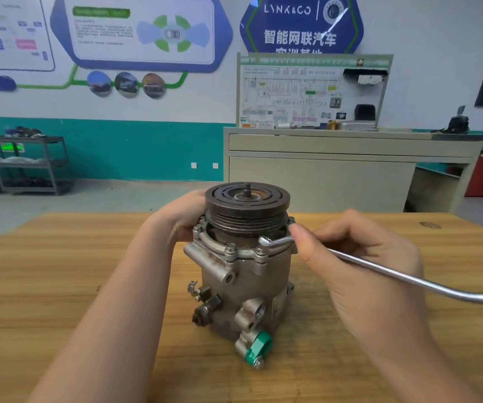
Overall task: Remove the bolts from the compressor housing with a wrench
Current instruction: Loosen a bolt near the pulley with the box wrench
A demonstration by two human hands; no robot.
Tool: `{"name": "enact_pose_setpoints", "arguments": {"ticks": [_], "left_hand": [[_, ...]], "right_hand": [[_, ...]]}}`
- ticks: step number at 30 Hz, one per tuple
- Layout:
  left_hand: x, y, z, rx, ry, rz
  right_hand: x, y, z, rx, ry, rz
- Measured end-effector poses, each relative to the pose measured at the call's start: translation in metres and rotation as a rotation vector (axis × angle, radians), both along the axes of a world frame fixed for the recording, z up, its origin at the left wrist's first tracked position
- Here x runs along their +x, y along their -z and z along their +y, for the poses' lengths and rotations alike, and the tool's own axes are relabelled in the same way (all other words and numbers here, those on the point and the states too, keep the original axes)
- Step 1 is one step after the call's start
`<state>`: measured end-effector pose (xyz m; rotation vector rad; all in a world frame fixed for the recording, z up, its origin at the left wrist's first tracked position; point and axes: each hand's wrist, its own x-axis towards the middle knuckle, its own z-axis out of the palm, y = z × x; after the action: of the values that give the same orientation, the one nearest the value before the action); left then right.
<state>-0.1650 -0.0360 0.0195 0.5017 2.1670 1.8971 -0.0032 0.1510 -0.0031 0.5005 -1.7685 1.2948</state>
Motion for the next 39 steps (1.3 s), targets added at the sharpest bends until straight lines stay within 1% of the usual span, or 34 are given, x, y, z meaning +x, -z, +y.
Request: {"name": "enact_pose_setpoints", "arguments": {"ticks": [5, 8, 10, 12, 14, 17, 18, 19, 21, 22, 23, 25, 26, 28, 32, 36, 39], "left_hand": [[0.001, 0.002, 0.0, -0.014, -0.009, 0.015], [0.002, 0.002, 0.002, -0.022, -0.051, 0.034], [0.001, 0.002, 0.001, 0.003, 0.002, 0.005], [0.0, 0.002, 0.0, 0.023, 0.025, -0.022], [-0.002, 0.004, -0.002, 0.022, 0.002, -0.012], [-0.003, 0.006, -0.003, 0.041, 0.009, -0.026], [-0.004, 0.007, -0.004, 0.056, 0.015, -0.033], [-0.004, 0.008, -0.004, 0.07, 0.019, -0.034], [-0.005, 0.008, -0.005, 0.093, 0.025, -0.037], [-0.005, 0.008, -0.005, 0.099, 0.028, -0.04], [-0.005, 0.008, -0.005, 0.098, 0.033, -0.04], [-0.006, 0.006, -0.005, 0.077, 0.037, -0.029], [-0.006, 0.006, -0.004, 0.063, 0.034, -0.017], [-0.007, 0.004, -0.003, 0.033, 0.02, 0.016], [-0.007, 0.004, -0.002, 0.024, 0.026, 0.015], [-0.006, 0.005, -0.005, 0.065, 0.051, -0.038], [-0.005, 0.004, -0.005, 0.068, 0.044, -0.017]], "right_hand": [[0.004, -0.01, -0.007, 0.1, 0.043, -0.11], [0.013, -0.021, -0.016, 0.171, 0.045, -0.21], [0.018, -0.02, -0.021, 0.173, 0.093, -0.224], [0.017, -0.012, -0.022, 0.035, 0.048, -0.229], [0.011, -0.002, -0.018, -0.2, -0.116, -0.292], [-0.003, 0.0, -0.003, -0.547, -0.548, -0.492], [-0.009, -0.003, 0.002, -0.638, -0.653, -0.587], [-0.016, -0.007, 0.006, -0.698, -0.718, -0.69], [-0.031, -0.015, 0.011, -0.757, -0.735, -0.822], [-0.037, -0.018, 0.013, -0.777, -0.709, -0.822], [-0.041, -0.02, 0.015, -0.795, -0.672, -0.768], [-0.042, -0.024, 0.018, -0.809, -0.582, -0.551], [-0.038, -0.025, 0.019, -0.785, -0.537, -0.441], [-0.028, -0.024, 0.018, -0.681, -0.429, -0.292], [-0.012, -0.014, 0.003, -0.407, -0.204, -0.21], [0.0, -0.009, -0.011, -0.314, -0.102, -0.147], [0.006, -0.006, -0.02, -0.2, -0.053, -0.091]]}}
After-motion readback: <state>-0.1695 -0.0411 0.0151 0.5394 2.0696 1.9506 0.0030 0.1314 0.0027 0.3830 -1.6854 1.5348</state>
